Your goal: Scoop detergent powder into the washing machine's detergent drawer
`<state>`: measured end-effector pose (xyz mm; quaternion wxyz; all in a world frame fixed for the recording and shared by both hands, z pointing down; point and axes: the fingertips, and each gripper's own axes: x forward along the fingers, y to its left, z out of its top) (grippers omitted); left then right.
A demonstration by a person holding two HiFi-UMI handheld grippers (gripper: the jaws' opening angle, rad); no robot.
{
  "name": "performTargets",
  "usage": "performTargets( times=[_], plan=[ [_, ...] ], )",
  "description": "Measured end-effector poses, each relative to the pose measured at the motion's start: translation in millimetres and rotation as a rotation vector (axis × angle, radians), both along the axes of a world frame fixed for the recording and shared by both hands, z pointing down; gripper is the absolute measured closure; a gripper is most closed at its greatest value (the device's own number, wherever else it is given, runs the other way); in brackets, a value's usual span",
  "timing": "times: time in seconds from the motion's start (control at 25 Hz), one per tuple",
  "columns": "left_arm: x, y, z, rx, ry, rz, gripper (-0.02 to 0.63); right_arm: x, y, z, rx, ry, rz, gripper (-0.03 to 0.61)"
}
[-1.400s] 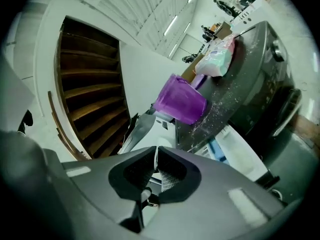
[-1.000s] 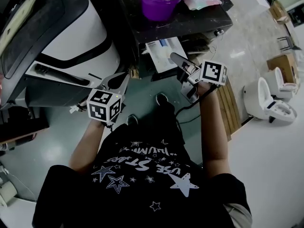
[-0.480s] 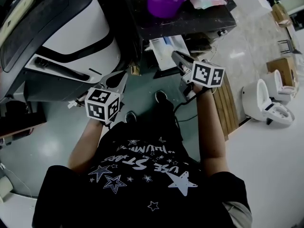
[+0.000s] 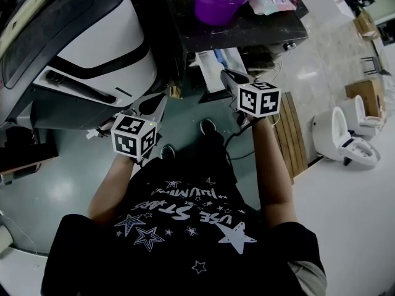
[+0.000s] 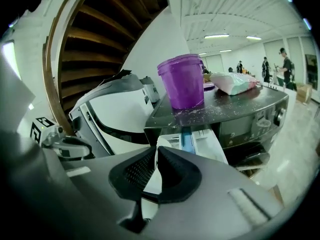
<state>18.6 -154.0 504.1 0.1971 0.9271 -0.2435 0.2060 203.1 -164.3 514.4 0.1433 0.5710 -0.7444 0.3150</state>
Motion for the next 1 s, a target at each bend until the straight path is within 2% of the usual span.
performTargets(
  times=[0.52, 1.0],
  plan=[
    [0, 7, 0, 0.005, -0.003, 0.021, 0.612, -5, 5, 6, 0.032, 0.317, -0.135, 0.543],
    [-11, 5, -2, 0.012, 0.006, 0.004, 0.612, -16, 5, 12, 0.051, 0.777, -0.382, 0.543]
  ],
)
